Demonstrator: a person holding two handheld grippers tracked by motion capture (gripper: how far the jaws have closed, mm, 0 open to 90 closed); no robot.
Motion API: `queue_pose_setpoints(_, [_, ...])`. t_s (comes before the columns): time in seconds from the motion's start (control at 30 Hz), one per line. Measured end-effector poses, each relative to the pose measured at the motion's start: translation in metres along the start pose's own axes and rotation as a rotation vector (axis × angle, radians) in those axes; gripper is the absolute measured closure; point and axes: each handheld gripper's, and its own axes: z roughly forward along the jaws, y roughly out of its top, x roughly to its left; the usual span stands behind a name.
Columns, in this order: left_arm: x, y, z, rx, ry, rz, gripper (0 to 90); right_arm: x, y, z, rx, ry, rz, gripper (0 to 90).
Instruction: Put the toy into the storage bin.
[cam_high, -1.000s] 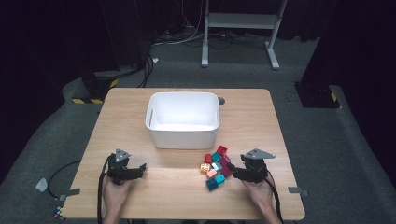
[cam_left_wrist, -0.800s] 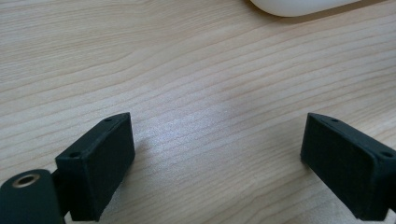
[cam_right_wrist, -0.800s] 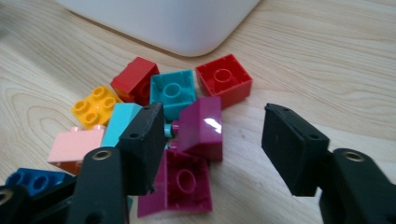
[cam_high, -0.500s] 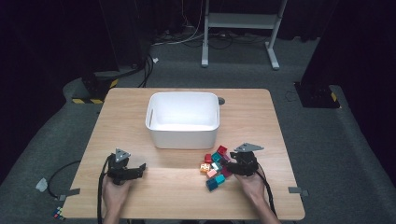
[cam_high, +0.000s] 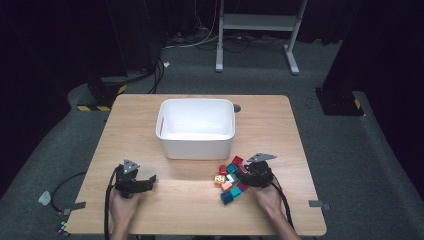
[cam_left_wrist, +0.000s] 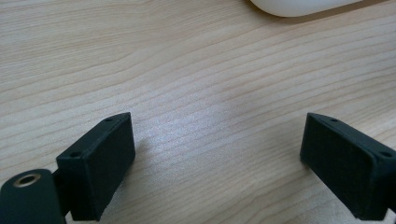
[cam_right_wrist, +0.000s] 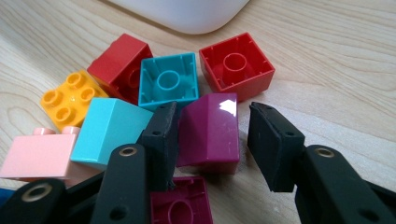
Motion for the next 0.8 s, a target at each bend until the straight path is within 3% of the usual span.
queue_pose_setpoints(0.1, [0.000, 0.000, 0.000, 0.000, -0.001, -0.002, 10.2, 0.001, 0.001, 0.000, 0.004, -0.010, -0.017, 61.2])
queue_pose_setpoints(0.37, [0.000, 0.000, 0.000, 0.000, -0.001, -0.002, 10.2, 0.000, 0.002, -0.002, -0.005, -0.018, -0.030, 63.1])
queue_pose_setpoints(0.47, [0.000, 0.000, 0.000, 0.000, -0.001, -0.001, 10.2, 0.001, 0.003, -0.009, -0.021, -0.037, -0.044, 63.3])
queue_pose_setpoints(0.8, [0.000, 0.000, 0.000, 0.000, -0.001, -0.001, 10.2, -0.001, 0.005, -0.024, -0.057, -0.036, -0.046, 63.5])
